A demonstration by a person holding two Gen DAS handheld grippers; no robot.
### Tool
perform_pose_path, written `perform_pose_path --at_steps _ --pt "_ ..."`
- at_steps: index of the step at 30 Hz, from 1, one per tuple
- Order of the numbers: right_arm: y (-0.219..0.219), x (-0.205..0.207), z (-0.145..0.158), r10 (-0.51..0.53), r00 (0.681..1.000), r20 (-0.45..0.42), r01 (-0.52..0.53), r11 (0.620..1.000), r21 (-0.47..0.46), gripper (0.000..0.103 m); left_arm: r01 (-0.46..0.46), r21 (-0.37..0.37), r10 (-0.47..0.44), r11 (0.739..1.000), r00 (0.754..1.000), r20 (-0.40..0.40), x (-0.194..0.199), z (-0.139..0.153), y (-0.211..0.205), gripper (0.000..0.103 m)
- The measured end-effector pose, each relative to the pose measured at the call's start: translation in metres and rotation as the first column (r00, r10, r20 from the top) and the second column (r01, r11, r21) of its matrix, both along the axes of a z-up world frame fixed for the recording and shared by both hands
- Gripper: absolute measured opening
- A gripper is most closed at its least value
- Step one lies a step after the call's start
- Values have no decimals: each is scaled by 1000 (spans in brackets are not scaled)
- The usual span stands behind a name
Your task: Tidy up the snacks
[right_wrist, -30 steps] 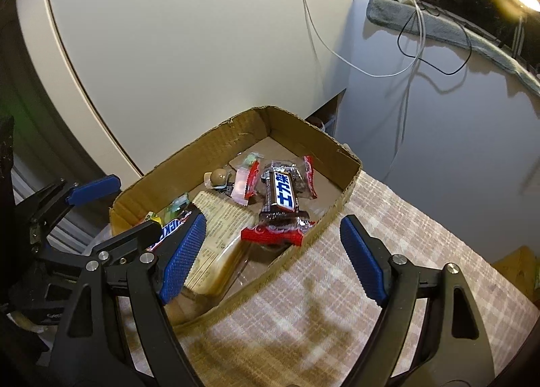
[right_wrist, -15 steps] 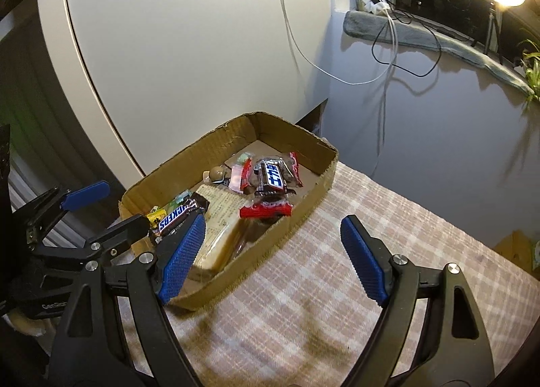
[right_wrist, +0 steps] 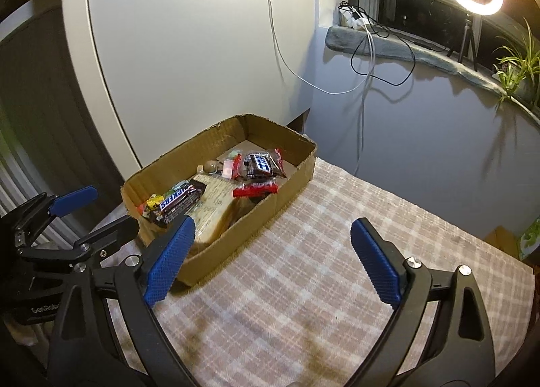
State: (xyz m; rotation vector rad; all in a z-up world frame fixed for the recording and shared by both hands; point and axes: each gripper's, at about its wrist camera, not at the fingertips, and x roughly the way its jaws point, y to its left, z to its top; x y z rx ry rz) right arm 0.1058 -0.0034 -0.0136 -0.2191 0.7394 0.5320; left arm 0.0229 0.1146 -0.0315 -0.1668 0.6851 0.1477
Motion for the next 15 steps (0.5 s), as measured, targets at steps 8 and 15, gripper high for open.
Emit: perform_pose_path --at_steps 8,15 --pt "-10 -15 1 -18 1000 9 18 1000 7 97 -15 3 15 1000 1000 6 -9 1 -3 81" --pt "-15 -19 2 -26 999 23 25 1000 5 97 -12 13 12 1000 1000 21 -13 6 -8 81"
